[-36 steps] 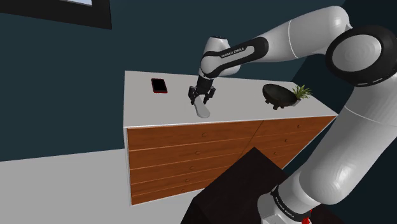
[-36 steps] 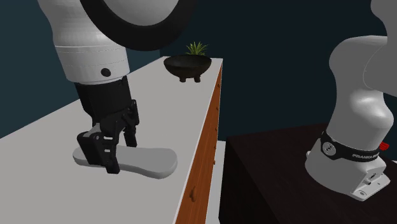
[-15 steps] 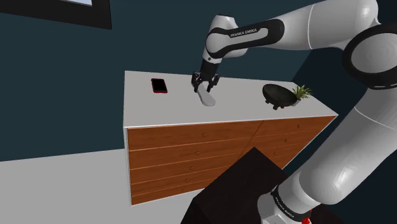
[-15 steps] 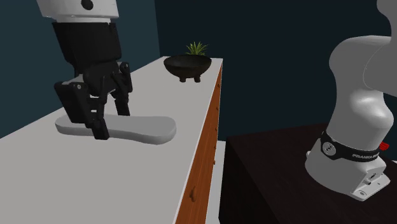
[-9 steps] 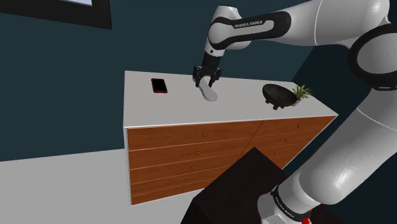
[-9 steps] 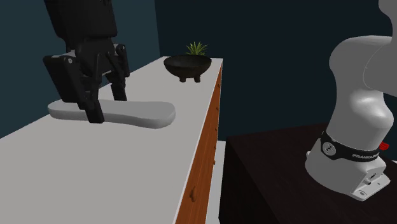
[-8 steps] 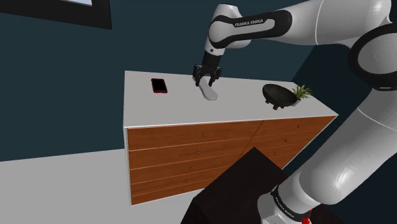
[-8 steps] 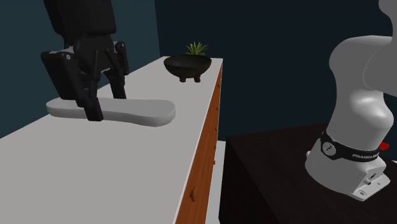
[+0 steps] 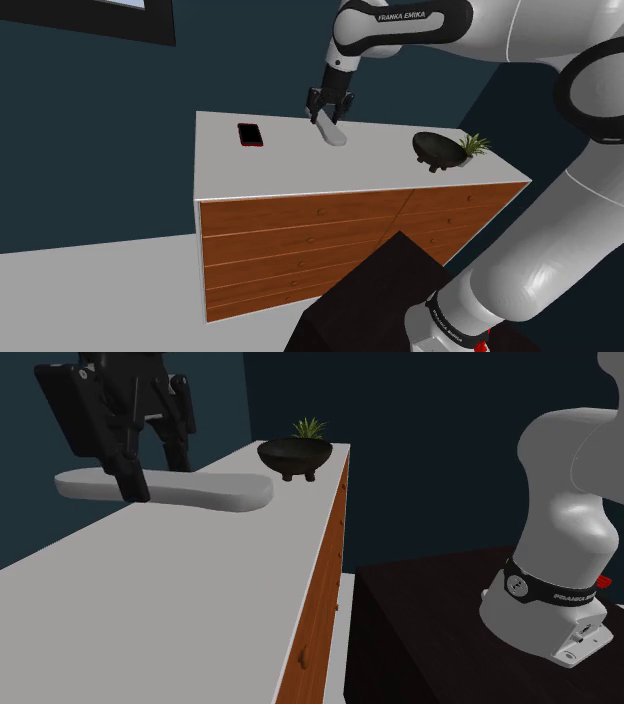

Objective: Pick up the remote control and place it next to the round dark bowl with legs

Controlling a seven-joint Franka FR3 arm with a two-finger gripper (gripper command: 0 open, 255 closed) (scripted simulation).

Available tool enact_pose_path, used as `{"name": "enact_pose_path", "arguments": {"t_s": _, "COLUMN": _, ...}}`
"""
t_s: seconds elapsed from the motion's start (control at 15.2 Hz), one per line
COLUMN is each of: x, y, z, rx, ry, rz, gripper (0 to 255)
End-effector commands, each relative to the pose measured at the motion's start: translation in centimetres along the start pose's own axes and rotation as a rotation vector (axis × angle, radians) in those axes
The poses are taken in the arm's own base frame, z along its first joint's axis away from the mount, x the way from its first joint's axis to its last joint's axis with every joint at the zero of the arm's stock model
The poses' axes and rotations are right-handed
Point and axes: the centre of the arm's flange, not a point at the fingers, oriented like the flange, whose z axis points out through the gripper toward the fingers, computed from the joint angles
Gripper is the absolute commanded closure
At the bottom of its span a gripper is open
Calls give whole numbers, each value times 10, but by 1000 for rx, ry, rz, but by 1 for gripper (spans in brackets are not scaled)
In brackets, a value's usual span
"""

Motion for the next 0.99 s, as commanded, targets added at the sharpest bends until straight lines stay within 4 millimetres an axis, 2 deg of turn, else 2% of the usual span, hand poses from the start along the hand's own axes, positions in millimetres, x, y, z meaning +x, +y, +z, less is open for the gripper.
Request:
{"name": "enact_pose_path", "arguments": {"t_s": 0.0, "x": 0, "y": 0, "z": -12, "rx": 0, "ry": 0, "rz": 0, "gripper": 255}}
{"name": "enact_pose_path", "arguments": {"t_s": 0.07, "x": 0, "y": 0, "z": -16, "rx": 0, "ry": 0, "rz": 0, "gripper": 255}}
{"name": "enact_pose_path", "arguments": {"t_s": 0.92, "x": 4, "y": 172, "z": -20, "rx": 0, "ry": 0, "rz": 0, "gripper": 255}}
